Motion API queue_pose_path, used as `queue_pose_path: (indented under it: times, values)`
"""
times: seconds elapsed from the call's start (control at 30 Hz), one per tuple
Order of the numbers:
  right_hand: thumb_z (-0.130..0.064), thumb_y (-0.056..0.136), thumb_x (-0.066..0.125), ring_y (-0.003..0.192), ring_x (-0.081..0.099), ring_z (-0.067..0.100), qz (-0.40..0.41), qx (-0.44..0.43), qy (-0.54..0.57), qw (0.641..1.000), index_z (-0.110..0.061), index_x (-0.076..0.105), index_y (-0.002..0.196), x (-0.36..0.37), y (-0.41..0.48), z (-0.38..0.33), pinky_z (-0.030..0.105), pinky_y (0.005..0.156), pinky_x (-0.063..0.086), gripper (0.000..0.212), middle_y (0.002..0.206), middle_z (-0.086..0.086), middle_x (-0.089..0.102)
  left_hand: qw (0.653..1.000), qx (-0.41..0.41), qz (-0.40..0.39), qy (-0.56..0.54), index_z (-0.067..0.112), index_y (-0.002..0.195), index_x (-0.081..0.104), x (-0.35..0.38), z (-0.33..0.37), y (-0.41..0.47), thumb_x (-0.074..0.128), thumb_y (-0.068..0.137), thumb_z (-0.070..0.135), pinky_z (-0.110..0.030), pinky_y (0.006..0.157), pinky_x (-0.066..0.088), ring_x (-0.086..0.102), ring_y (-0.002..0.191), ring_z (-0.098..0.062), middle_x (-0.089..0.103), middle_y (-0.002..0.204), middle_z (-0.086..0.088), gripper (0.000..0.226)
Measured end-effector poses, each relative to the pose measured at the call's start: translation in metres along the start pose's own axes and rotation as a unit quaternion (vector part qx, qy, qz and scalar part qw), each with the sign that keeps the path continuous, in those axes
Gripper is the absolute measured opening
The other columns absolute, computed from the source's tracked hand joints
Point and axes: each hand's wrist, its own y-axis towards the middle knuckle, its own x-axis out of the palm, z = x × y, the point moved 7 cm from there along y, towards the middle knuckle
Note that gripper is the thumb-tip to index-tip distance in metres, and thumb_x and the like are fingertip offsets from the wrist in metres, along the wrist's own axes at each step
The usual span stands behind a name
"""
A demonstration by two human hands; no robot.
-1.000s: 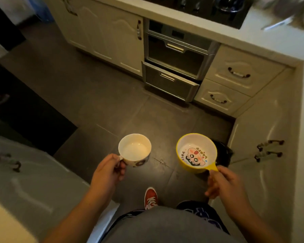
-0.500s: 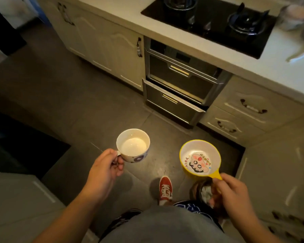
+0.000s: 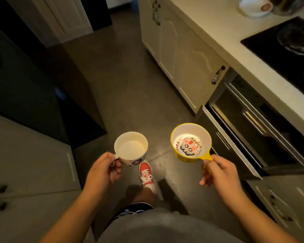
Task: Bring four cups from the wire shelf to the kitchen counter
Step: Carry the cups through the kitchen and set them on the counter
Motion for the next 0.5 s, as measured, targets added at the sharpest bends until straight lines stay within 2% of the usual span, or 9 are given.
queue_pose_path:
  times: [0.17,0.3,0.4,0.5]
  values:
    - [0.003,0.093,0.048,0.032,0.056,0.021,-0.013,-0.013,-0.007,1.000,0.018,0.051,0.072,0.045,0.081,-0.053,0.024,0.033,0.040,0.026,0.051,0.022,0.051,1.000,0.014,0.011,-0.009,0.023,0.063,0.064,-0.014,0.052,0.073,0.040,0.099,0.020,-0.032,0.060,0.039,0.049,0.061,-0.015,0.056,0.062,-0.001,0.043]
    - [0.002,0.093,0.048,0.034,0.057,0.023,0.006,-0.009,-0.013,1.000,0.014,0.055,0.073,0.054,0.124,-0.083,0.024,0.032,0.040,0.024,0.054,0.015,0.054,1.000,0.019,0.004,0.004,0.026,0.059,0.063,-0.010,0.098,0.130,0.041,0.099,0.022,-0.032,0.061,0.040,0.048,0.061,-0.014,0.055,0.062,0.001,0.047]
    - [0.000,0.093,0.049,0.035,0.057,0.025,0.024,0.001,-0.008,1.000,0.006,0.055,0.067,0.048,0.151,-0.096,0.023,0.034,0.040,0.027,0.050,0.010,0.055,1.000,0.019,-0.003,0.004,0.026,0.054,0.062,0.004,0.130,0.174,0.039,0.100,0.019,-0.030,0.057,0.038,0.048,0.057,-0.013,0.055,0.058,0.001,0.052]
    - [-0.001,0.092,0.050,0.035,0.057,0.025,0.039,0.013,-0.008,0.999,0.006,0.056,0.068,0.037,0.180,-0.104,0.023,0.034,0.041,0.026,0.048,0.011,0.055,1.000,0.006,-0.005,-0.021,0.026,0.050,0.061,0.023,0.153,0.222,0.039,0.100,0.016,-0.027,0.052,0.037,0.047,0.054,-0.012,0.054,0.055,0.001,0.056]
